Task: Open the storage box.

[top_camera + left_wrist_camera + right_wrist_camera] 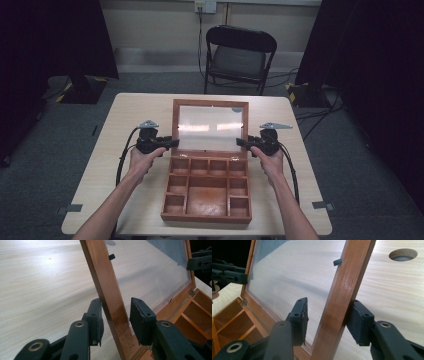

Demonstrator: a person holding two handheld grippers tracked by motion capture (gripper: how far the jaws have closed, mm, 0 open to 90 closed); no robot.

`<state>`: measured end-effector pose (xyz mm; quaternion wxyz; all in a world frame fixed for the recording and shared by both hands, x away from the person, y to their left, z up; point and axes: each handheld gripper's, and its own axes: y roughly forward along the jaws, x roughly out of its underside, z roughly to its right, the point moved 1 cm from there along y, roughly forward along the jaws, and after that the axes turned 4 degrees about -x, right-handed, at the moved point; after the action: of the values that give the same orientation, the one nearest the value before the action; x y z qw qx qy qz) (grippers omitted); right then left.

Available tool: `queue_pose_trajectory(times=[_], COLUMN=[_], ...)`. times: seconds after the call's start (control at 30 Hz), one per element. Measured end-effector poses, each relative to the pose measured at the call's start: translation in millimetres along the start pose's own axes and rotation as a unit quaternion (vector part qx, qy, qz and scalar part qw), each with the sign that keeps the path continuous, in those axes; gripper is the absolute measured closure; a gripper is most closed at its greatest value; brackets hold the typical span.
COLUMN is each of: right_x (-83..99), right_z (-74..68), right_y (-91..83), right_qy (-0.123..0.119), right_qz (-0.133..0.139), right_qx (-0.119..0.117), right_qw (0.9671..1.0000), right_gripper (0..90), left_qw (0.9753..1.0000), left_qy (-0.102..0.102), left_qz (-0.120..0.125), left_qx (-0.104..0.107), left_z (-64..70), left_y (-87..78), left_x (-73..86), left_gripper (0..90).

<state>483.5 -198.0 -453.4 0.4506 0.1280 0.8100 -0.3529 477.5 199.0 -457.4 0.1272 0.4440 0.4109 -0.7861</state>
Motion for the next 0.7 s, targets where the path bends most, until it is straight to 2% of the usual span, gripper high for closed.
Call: queue_pose_trajectory(times=[0.23,0.47,0.6,0.7], right_x=[2.2,4.0,6.2,7.8], right_z=[3.8,3.7,4.0,5.2], right_y=[8.5,17.1,21.0,23.3], right_qy=[0.012,0.019,0.023,0.024], right_qz=[-0.002,-0.008,-0.014,-0.019], right_qx=[0.002,0.016,0.021,0.024], right_qw=[0.9999,0.9997,0.9994,0.9992], right_gripper=[48.4,41.0,37.4,35.3], left_qw=[0.9999,0.9997,0.9992,0.999], left_qy=[-0.011,-0.02,-0.035,-0.039], left_qz=[-0.002,-0.009,-0.011,-0.014], left_qx=[0.006,0.009,0.015,0.013], left_z=[-5.3,-10.0,-12.5,-13.4], left_y=[4.2,7.5,10.7,12.9], left_x=[1.9,4.3,6.9,8.6], left_gripper=[60.1,57.6,56.2,54.1])
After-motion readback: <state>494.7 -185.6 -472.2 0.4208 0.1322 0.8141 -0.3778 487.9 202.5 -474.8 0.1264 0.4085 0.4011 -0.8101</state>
